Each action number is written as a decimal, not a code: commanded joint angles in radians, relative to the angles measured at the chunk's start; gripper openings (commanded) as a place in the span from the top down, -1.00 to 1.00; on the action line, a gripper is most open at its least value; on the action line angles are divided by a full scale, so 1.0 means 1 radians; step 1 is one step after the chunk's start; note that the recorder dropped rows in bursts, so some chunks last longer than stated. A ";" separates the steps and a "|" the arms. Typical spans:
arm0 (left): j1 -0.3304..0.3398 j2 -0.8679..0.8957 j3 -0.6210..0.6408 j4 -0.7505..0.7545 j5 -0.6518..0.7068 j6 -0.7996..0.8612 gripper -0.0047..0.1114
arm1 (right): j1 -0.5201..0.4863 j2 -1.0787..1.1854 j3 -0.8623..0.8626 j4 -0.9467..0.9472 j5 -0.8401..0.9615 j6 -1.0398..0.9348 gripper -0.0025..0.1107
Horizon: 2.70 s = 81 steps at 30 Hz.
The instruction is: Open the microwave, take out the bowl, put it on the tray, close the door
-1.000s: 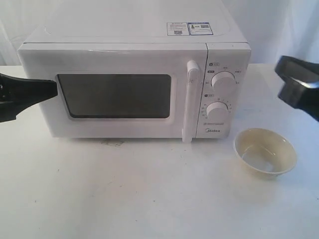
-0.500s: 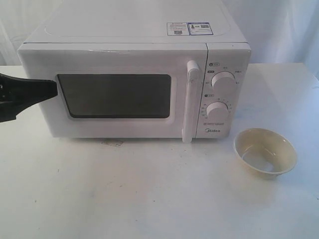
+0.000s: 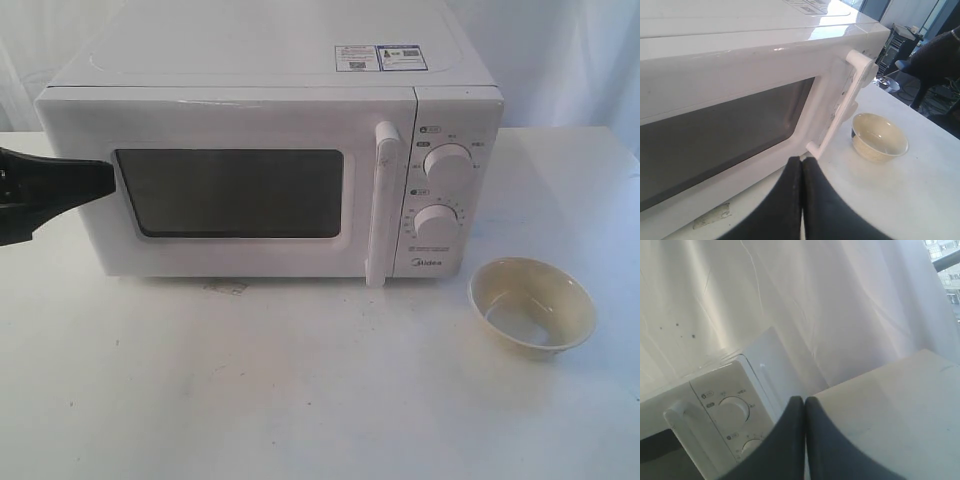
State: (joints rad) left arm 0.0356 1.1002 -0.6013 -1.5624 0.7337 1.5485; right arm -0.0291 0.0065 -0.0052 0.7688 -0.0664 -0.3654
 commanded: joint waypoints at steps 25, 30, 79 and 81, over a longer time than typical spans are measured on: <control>0.000 -0.002 -0.005 -0.001 0.018 -0.001 0.92 | -0.011 -0.007 0.005 -0.656 0.409 0.375 0.96; 0.000 -0.002 -0.005 -0.001 0.018 -0.001 0.92 | -0.011 -0.007 0.005 -0.656 0.409 0.375 0.96; 0.000 -0.916 0.022 1.087 -0.037 -1.291 0.92 | -0.011 -0.007 0.005 -0.648 0.409 0.373 0.96; 0.000 -0.980 0.049 1.119 -0.071 -1.291 0.92 | -0.011 -0.007 0.005 -0.648 0.409 0.373 0.96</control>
State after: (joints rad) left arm 0.0356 0.1865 -0.5815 -0.4711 0.6946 0.2697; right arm -0.0291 0.0065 -0.0052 0.1259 0.3437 0.0073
